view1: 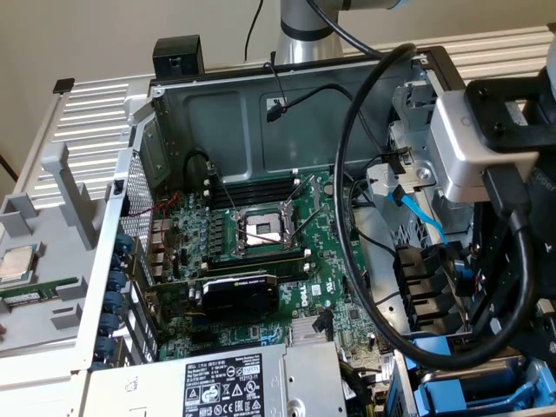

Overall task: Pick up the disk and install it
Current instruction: 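Insert the first disk wire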

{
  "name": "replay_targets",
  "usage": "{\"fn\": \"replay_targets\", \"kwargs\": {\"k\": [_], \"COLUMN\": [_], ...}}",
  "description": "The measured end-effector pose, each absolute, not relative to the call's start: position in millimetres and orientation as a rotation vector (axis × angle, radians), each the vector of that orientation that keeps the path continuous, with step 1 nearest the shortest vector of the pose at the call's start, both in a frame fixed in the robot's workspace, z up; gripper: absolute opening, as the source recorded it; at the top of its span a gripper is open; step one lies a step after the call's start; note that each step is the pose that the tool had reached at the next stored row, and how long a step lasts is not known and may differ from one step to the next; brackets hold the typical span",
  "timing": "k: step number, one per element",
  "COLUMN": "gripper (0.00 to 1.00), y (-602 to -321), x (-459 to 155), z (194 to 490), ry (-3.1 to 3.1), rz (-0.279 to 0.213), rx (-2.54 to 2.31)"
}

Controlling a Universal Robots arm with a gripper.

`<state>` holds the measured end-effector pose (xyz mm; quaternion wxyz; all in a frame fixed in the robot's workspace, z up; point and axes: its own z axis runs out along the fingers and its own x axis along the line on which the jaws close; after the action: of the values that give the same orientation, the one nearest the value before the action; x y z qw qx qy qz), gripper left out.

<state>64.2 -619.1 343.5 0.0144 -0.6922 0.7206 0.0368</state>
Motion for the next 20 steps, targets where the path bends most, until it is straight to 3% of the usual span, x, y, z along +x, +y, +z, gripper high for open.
{"fn": "replay_targets", "kwargs": {"k": [20], "gripper": [0.16], "y": [-619.0], "x": [61.4], "z": [342.7], "ry": [2.235], "rz": [0.098], "rx": [-2.148]}}
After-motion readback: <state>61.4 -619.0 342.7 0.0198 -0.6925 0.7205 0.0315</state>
